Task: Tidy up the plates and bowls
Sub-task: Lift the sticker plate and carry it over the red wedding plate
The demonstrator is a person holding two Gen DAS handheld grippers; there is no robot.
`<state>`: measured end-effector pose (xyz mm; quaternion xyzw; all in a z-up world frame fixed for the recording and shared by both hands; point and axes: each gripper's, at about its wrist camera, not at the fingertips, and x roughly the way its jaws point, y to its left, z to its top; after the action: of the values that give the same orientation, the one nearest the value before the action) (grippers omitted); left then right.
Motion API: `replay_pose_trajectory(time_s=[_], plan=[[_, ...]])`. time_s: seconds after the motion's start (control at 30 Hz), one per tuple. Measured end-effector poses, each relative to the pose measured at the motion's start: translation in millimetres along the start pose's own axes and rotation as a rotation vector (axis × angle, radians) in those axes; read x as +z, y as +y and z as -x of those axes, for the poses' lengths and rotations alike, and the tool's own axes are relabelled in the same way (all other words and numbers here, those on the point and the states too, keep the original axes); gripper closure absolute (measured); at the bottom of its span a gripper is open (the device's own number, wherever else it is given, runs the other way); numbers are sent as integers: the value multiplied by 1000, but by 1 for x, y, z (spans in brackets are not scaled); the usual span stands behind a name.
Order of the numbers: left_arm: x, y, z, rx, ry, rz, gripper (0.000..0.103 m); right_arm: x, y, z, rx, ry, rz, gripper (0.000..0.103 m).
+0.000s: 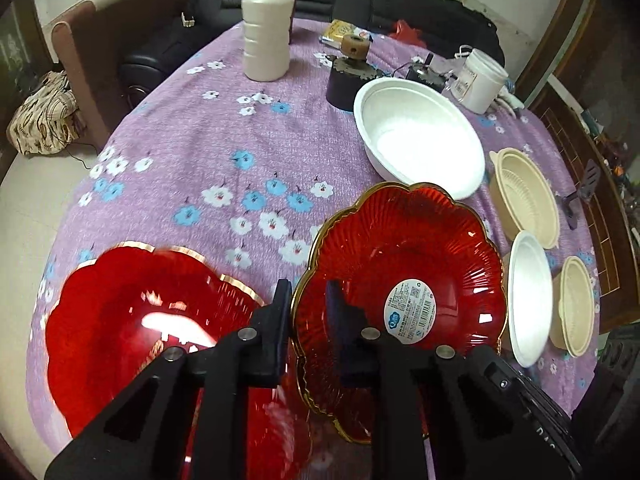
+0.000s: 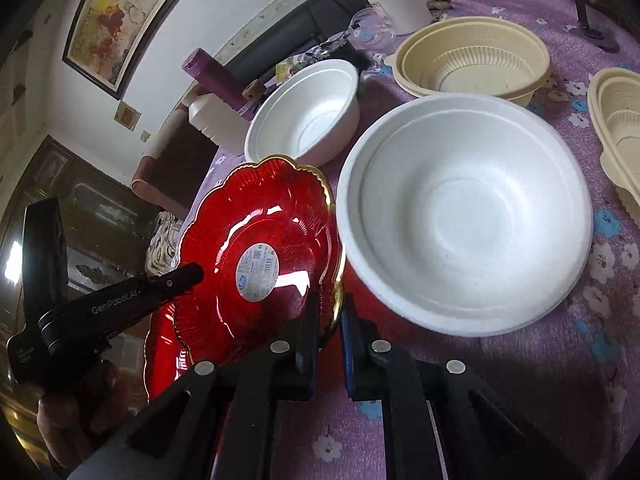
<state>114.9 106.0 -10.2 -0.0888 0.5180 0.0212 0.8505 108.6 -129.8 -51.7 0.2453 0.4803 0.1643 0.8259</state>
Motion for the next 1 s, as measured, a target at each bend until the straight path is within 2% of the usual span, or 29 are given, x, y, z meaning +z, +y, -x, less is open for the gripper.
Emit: replay_pose_trajectory(time_s=[0.3, 0.6, 0.83, 1.0], plan=[[-32, 13, 33, -33, -86, 72, 90, -15, 22, 21, -11, -20, 108, 94], [-50, 27, 51, -48, -150, 112, 90, -26, 47, 31, -39, -26, 188, 94], [-68, 39, 53, -79, -166, 132, 91, -40, 55, 41, -67, -40, 232, 94], [-73, 47, 58, -68, -186, 149, 91, -48, 66, 41, -72, -41, 269, 94]])
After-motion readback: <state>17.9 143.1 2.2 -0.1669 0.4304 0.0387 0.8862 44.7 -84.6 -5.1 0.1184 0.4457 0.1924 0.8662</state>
